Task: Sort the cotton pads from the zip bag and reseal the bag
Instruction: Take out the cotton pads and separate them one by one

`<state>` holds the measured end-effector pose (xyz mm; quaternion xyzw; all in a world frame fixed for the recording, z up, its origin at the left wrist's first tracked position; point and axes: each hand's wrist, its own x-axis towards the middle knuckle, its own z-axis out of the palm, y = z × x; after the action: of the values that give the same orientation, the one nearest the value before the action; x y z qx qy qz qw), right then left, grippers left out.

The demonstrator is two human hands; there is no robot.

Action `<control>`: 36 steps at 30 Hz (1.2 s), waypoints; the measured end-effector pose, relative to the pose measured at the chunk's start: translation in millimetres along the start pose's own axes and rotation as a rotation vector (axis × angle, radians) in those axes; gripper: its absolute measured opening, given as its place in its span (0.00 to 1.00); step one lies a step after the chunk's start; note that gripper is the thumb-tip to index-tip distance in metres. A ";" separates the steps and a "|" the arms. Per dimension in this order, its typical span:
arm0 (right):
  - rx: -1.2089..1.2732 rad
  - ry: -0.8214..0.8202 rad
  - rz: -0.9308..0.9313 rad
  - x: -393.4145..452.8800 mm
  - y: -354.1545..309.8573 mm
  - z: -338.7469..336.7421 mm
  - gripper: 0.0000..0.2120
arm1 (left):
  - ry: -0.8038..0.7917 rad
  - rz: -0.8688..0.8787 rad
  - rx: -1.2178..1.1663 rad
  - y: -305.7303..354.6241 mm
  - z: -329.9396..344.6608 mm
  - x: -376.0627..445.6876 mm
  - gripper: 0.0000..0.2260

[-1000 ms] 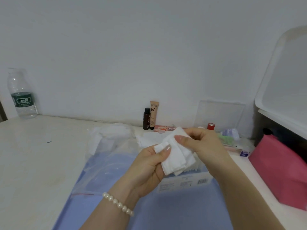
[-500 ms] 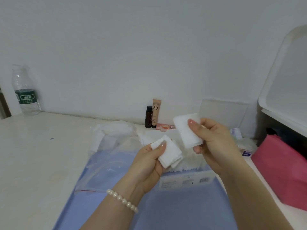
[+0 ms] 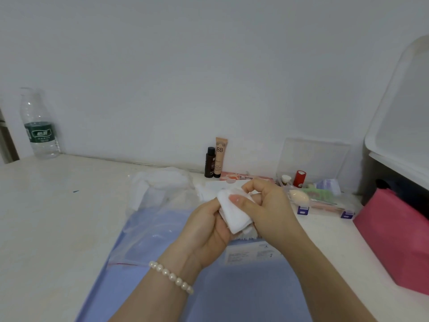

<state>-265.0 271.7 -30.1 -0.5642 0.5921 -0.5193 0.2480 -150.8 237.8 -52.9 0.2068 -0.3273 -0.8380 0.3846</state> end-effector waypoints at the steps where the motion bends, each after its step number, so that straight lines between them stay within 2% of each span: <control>1: -0.008 0.003 0.005 0.1 0.8 0.0 0.06 | -0.003 -0.008 -0.022 0.7 1.1 -0.6 0.15; 6: -0.183 0.036 -0.040 0.1 6.3 1.4 0.08 | -0.027 -0.045 -0.053 1.5 1.7 0.5 0.29; 8: -0.177 0.068 -0.041 0.8 5.0 -0.9 0.10 | -0.032 -0.006 -0.015 0.2 2.7 -0.4 0.26; 10: -0.026 0.115 -0.004 1.6 0.9 -6.1 0.10 | -0.023 0.051 0.016 0.0 3.9 -1.8 0.20; 12: 0.089 0.208 0.027 4.4 -2.5 -14.1 0.10 | -0.013 0.071 -0.042 1.2 3.3 -1.8 0.17; 14: 0.080 0.263 0.058 5.9 -5.6 -24.1 0.12 | -0.008 0.058 -0.120 3.8 1.3 -1.2 0.18; 15: 0.045 0.242 0.085 5.2 -7.7 -28.9 0.12 | -0.013 0.050 -0.150 4.9 1.0 -1.4 0.18; 17: -0.002 0.097 0.161 2.8 -10.9 -36.6 0.08 | -0.024 0.043 -0.193 6.4 1.0 -2.4 0.18; 20: 0.027 -0.085 0.256 1.7 -9.6 -40.8 0.05 | -0.040 0.045 -0.210 6.7 2.8 -3.7 0.16; 22: 0.105 -0.060 0.252 3.7 -7.6 -40.3 0.03 | -0.045 0.059 -0.218 7.3 3.1 -4.2 0.14; 26: 0.455 0.159 0.193 6.4 -11.2 -42.5 0.07 | 0.008 0.082 -0.155 6.6 -0.7 0.1 0.10; 28: 0.606 0.129 0.144 3.4 -19.1 -47.7 0.06 | 0.043 0.077 -0.035 2.1 -2.9 2.4 0.11; 30: 0.662 -0.021 0.106 -3.0 -29.1 -50.7 0.04 | 0.037 0.061 0.119 -3.0 -2.3 1.1 0.10; 33: 0.489 -0.221 0.101 -10.0 -35.6 -46.7 0.04 | -0.028 0.038 0.297 -7.0 1.5 -2.3 0.08; 36: 0.127 -0.203 0.073 -9.6 -31.0 -40.4 0.07 | -0.088 0.034 0.351 -7.4 1.5 -2.2 0.09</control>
<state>-285.5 299.6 8.5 -0.5750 0.5501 -0.4864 0.3608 -154.1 243.7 -56.9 0.2283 -0.4885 -0.7695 0.3421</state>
